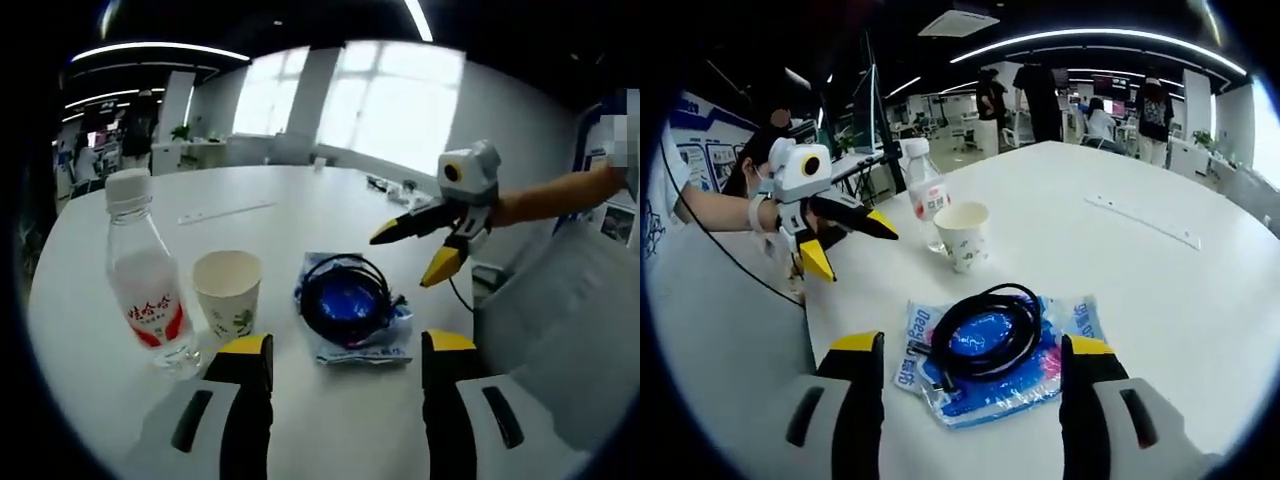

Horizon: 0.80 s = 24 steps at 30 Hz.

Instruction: Arrange the tabletop items into an orderly group along one side of the table until the central work area is clear of visible clutter.

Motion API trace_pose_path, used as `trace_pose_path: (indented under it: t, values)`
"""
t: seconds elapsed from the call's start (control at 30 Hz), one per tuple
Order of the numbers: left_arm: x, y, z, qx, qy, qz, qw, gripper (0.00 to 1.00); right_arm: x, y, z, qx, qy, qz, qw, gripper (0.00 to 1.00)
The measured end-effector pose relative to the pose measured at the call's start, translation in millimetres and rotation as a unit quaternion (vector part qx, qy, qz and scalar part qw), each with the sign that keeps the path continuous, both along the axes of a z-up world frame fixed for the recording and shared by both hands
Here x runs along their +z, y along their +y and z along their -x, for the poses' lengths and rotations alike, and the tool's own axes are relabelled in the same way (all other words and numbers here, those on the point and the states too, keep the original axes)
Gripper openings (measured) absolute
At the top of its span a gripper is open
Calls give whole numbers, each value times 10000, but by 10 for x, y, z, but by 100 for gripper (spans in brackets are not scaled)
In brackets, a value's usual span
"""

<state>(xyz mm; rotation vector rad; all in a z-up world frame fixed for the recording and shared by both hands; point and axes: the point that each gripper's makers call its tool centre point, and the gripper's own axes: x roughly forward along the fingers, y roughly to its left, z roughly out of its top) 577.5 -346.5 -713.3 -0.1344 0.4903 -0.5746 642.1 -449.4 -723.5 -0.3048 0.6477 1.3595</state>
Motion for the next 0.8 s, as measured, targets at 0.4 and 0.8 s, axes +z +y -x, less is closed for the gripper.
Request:
trace_pose_path:
  t: [0.4,0.8]
  values:
    - [-60,-112,-66,-138,90,-1,9999,54,-113,0,3,-21,16,146,9999,65]
    - [-139,-169,-101,-163,189,78,9997,49,-181,-16,-103,-538,303,255,9978,55]
